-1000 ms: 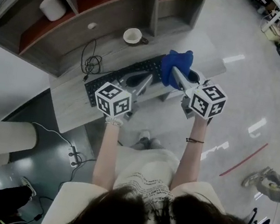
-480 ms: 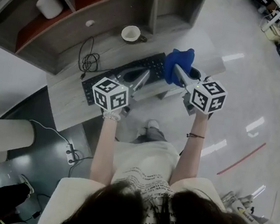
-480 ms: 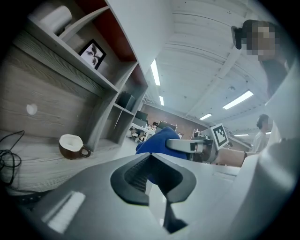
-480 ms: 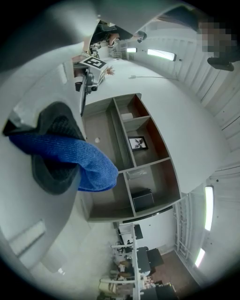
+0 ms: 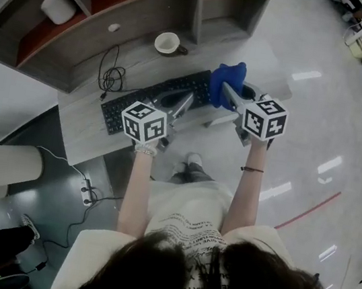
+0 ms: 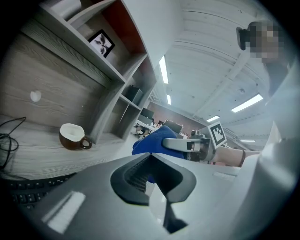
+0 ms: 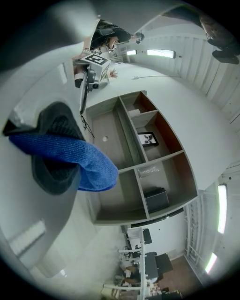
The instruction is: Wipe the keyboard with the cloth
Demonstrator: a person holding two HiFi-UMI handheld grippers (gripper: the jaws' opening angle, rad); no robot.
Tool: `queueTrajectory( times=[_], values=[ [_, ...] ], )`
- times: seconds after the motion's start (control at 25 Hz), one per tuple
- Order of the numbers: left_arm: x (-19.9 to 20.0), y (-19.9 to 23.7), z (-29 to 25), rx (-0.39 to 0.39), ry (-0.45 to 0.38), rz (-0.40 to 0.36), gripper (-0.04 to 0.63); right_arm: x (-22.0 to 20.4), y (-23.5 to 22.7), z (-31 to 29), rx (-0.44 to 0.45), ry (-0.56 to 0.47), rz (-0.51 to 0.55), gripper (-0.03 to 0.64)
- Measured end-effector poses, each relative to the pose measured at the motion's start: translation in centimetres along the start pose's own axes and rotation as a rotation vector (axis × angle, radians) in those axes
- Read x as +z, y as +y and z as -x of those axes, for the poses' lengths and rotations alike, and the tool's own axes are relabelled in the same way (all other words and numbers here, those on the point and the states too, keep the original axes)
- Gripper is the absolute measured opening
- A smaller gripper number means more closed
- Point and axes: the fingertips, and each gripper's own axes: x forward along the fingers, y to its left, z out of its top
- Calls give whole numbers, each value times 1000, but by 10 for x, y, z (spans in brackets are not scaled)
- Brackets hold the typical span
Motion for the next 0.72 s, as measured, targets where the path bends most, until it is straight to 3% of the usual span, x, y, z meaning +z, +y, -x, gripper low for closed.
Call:
queueTrajectory(
  times=[0.4,0.72],
  values=[
    [-11,18,-18,62,-12,60,5,-28,-17,-28,69,134,19,58],
    [-20,26,-24,107,1,88,5,-36,-21,-46,137,156,-20,58]
  ],
)
